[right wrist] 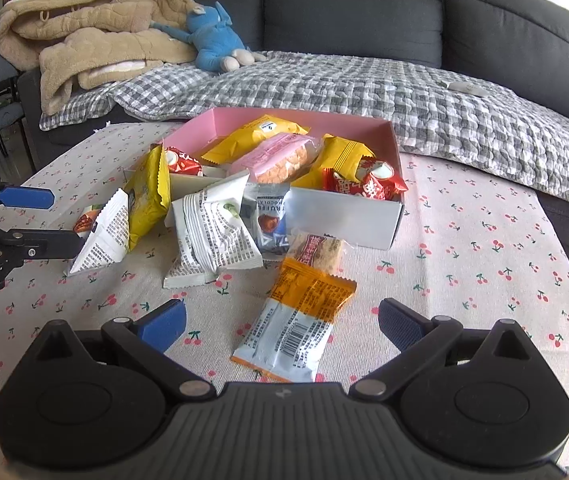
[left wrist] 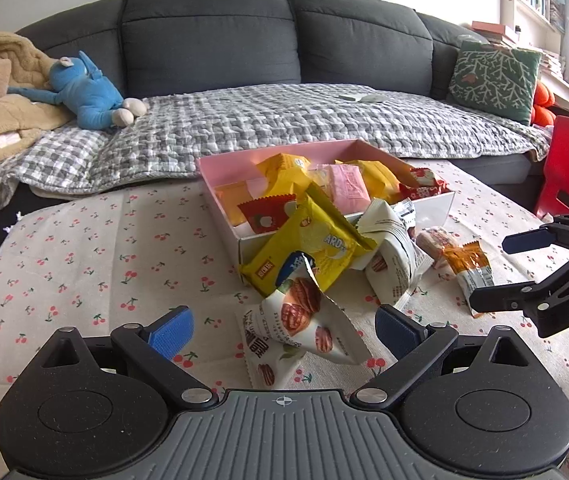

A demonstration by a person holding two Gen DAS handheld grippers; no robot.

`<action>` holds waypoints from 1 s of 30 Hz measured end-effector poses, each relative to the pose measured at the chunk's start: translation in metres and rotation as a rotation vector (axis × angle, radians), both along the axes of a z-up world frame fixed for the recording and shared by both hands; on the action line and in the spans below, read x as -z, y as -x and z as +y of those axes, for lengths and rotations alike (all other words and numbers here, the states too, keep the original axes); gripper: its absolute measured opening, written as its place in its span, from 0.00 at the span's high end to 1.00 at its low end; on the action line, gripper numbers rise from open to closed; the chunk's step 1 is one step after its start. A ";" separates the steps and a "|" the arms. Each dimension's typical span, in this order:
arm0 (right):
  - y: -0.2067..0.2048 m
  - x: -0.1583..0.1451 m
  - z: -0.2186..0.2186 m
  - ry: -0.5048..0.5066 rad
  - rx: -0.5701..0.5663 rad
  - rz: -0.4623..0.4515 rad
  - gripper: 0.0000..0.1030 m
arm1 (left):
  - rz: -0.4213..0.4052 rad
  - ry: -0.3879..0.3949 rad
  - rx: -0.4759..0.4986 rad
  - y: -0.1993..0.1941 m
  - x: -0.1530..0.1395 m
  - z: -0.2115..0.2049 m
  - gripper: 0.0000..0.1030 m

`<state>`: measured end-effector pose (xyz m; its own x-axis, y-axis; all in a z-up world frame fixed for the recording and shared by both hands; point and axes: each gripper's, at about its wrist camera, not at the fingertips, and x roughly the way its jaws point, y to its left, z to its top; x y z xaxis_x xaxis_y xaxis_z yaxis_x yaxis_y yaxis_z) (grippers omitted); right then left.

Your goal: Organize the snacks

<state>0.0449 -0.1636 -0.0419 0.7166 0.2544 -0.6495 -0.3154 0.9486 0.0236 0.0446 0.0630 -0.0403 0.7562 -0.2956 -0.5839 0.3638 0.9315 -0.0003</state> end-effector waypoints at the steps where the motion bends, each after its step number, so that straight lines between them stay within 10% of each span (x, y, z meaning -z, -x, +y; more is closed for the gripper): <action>1: 0.000 0.002 0.001 0.004 0.000 0.000 0.01 | -0.001 -0.005 0.011 0.001 0.003 0.000 0.04; 17: -0.005 0.020 0.005 0.009 0.068 -0.014 0.01 | -0.003 -0.073 0.007 -0.012 0.042 -0.005 0.04; 30: -0.006 0.016 0.005 0.013 0.074 -0.042 0.34 | -0.064 -0.106 0.055 -0.010 0.039 -0.018 0.23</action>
